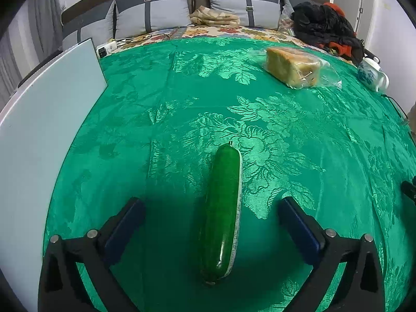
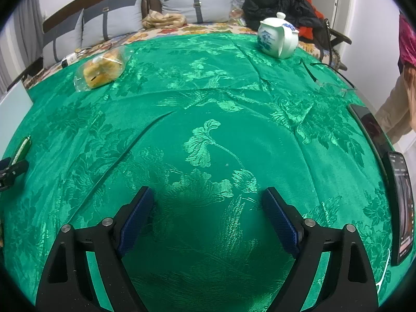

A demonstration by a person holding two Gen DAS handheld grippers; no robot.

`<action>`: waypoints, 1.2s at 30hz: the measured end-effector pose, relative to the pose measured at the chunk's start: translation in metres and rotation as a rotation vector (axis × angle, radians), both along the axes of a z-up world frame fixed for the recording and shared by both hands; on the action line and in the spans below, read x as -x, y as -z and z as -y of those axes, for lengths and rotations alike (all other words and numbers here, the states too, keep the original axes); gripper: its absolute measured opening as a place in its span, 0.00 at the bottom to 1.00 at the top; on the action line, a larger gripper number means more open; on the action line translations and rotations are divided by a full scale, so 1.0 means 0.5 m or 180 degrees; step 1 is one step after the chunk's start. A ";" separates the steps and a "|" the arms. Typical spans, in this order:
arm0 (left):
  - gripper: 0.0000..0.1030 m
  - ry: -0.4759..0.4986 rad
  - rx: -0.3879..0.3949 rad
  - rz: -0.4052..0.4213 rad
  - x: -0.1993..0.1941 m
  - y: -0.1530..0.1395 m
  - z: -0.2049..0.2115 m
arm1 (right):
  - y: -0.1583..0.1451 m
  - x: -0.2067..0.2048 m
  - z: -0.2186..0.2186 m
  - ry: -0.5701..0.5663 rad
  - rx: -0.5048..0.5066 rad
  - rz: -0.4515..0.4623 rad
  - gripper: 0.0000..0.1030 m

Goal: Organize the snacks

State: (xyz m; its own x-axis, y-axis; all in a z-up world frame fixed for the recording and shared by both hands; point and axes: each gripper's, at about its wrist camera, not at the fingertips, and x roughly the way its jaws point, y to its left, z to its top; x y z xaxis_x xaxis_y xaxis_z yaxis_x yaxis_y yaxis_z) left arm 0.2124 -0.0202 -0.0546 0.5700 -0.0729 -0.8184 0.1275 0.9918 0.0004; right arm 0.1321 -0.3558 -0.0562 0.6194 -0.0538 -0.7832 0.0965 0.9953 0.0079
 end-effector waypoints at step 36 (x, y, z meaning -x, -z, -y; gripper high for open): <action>1.00 -0.0001 0.0002 -0.0002 0.001 -0.002 0.003 | -0.089 -0.448 -0.281 -0.0970 -0.0164 -0.0533 0.70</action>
State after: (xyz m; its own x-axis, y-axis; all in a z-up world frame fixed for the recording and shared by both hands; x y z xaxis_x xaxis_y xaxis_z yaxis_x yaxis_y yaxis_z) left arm 0.2120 -0.0215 -0.0535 0.5695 -0.0732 -0.8187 0.1270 0.9919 -0.0003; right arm 0.3562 -0.2154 -0.0117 0.4636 0.1559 -0.8722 -0.2008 0.9773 0.0680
